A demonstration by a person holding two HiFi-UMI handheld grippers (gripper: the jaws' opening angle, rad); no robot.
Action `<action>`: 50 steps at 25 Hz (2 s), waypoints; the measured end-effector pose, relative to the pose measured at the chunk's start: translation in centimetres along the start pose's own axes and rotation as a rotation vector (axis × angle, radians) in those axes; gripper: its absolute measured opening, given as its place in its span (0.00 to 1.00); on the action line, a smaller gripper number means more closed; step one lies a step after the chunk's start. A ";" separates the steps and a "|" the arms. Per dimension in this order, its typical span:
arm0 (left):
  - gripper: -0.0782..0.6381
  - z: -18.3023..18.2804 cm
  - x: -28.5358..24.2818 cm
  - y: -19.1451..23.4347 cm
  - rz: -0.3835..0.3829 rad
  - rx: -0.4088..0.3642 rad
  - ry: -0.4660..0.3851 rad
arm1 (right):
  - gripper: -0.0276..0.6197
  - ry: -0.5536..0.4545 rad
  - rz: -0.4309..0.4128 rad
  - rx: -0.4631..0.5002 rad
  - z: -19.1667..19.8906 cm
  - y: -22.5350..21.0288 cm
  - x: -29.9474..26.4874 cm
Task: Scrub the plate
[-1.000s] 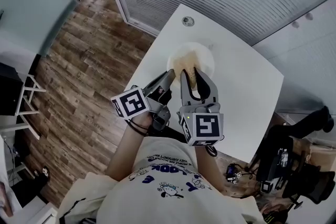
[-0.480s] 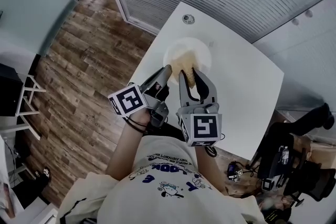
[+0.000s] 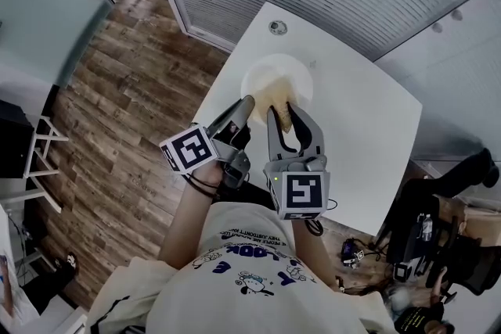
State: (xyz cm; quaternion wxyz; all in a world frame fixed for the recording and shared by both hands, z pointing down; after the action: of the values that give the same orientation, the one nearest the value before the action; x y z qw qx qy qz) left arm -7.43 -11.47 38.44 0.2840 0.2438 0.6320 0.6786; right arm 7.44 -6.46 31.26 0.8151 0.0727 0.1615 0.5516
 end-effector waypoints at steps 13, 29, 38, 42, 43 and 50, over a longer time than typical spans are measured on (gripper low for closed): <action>0.16 -0.1 0.1 -0.2 0.002 -0.007 -0.008 | 0.20 0.016 0.034 -0.009 0.3 -0.8 0.6; 0.16 0.4 -0.3 -0.5 0.017 -0.025 0.023 | 0.20 0.046 0.101 -0.020 1.6 -2.5 0.9; 0.16 0.6 -0.3 -0.4 0.012 -0.024 0.025 | 0.20 0.056 0.132 -0.024 2.0 -3.4 1.0; 0.16 0.6 -0.2 -0.6 0.017 -0.028 0.023 | 0.20 0.067 0.158 -0.019 2.1 -4.1 1.3; 0.16 0.7 -0.2 -0.7 0.019 -0.030 0.023 | 0.20 0.067 0.164 -0.021 2.1 -4.3 1.4; 0.16 0.5 -0.1 -0.2 0.004 -0.020 0.017 | 0.20 0.074 0.197 -0.041 2.5 -5.1 1.4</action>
State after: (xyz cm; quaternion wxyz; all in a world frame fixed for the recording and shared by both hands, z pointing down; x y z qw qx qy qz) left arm -6.99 -11.17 38.33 0.2797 0.2364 0.6269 0.6877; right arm 13.23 -6.98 31.81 0.7516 0.0510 0.1723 0.6347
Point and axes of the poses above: the fingertips, and each gripper's own axes: x backward along the fingers, y to its left, z out of its underside, the point moved 9 cm from there along x, backward along the fingers, and after that the axes turned 14 degrees about x, right-handed, at the moved point
